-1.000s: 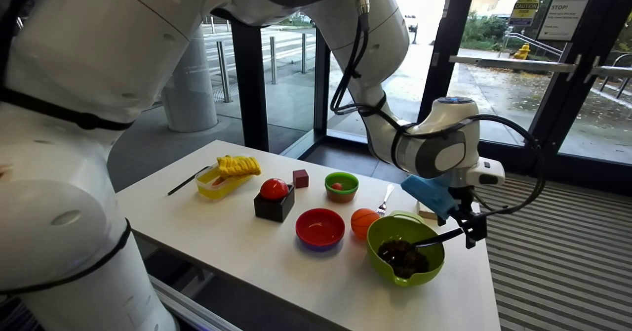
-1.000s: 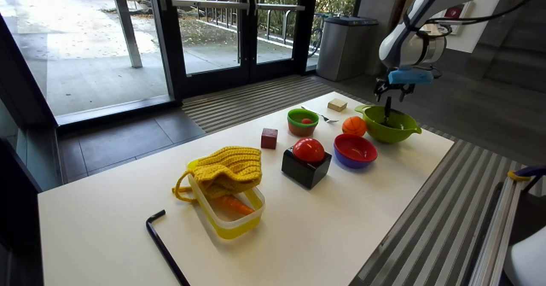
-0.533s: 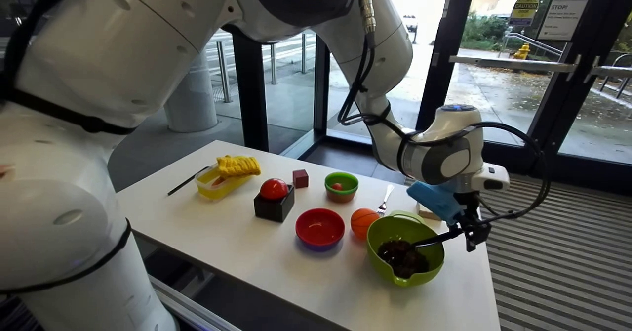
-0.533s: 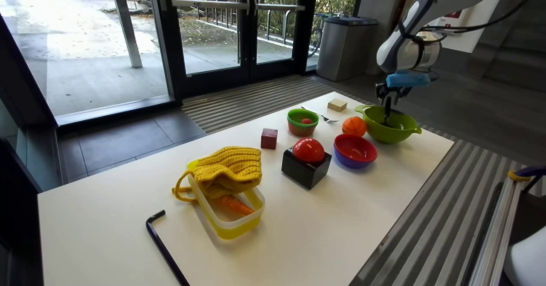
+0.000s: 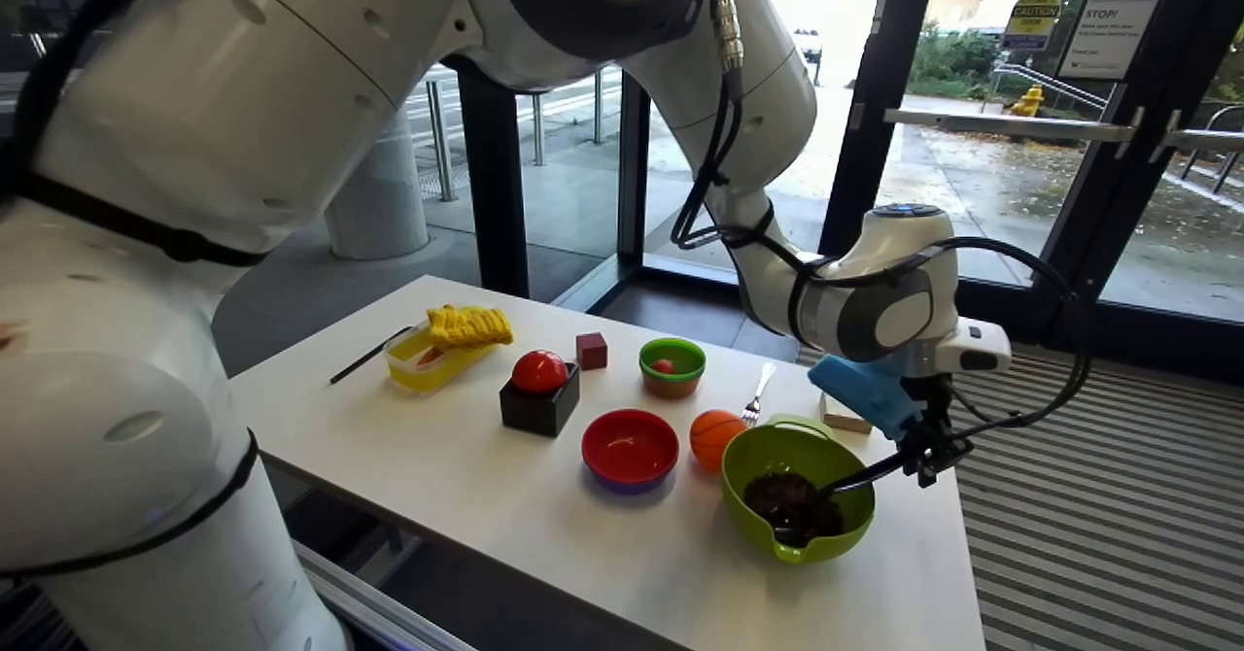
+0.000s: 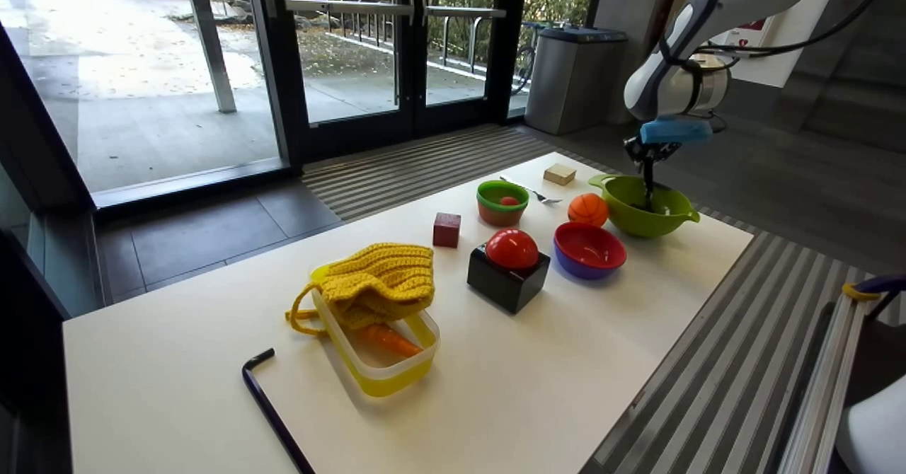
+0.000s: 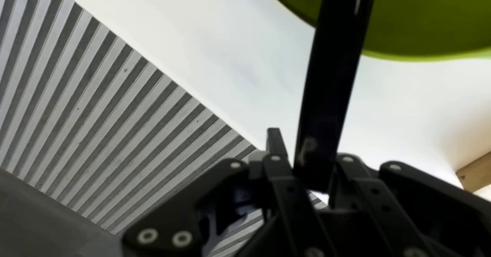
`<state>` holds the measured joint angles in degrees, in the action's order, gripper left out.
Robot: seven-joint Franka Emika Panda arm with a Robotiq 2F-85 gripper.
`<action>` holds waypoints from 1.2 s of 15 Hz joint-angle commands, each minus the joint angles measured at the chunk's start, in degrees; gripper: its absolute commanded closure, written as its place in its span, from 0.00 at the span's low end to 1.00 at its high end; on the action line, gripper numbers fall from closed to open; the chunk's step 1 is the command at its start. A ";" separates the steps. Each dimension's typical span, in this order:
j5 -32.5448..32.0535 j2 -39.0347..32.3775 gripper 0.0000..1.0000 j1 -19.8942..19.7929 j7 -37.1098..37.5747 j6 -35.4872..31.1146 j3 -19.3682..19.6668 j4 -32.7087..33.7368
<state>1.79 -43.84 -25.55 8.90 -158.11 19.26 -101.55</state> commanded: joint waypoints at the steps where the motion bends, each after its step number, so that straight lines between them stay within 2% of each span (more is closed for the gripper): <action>1: 0.47 0.58 0.46 1.39 0.72 0.16 1.33 -0.51; 7: 0.65 0.92 0.07 1.87 1.22 0.43 1.49 -0.93; 8: 0.87 1.27 0.02 1.66 0.94 0.73 1.07 -1.32; 9: 0.92 1.67 0.00 1.67 0.77 0.52 0.90 -2.00; 15: 1.04 2.26 0.00 1.75 0.27 0.46 0.44 -4.26; 16: 0.98 2.45 0.25 1.92 0.37 0.49 0.55 -4.60; 17: 1.00 2.69 0.18 1.83 0.15 0.20 0.41 -4.98; 18: 0.91 2.77 0.32 2.01 0.30 -0.12 0.60 -5.17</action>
<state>1.79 -43.64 -24.30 9.60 -158.01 19.58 -103.85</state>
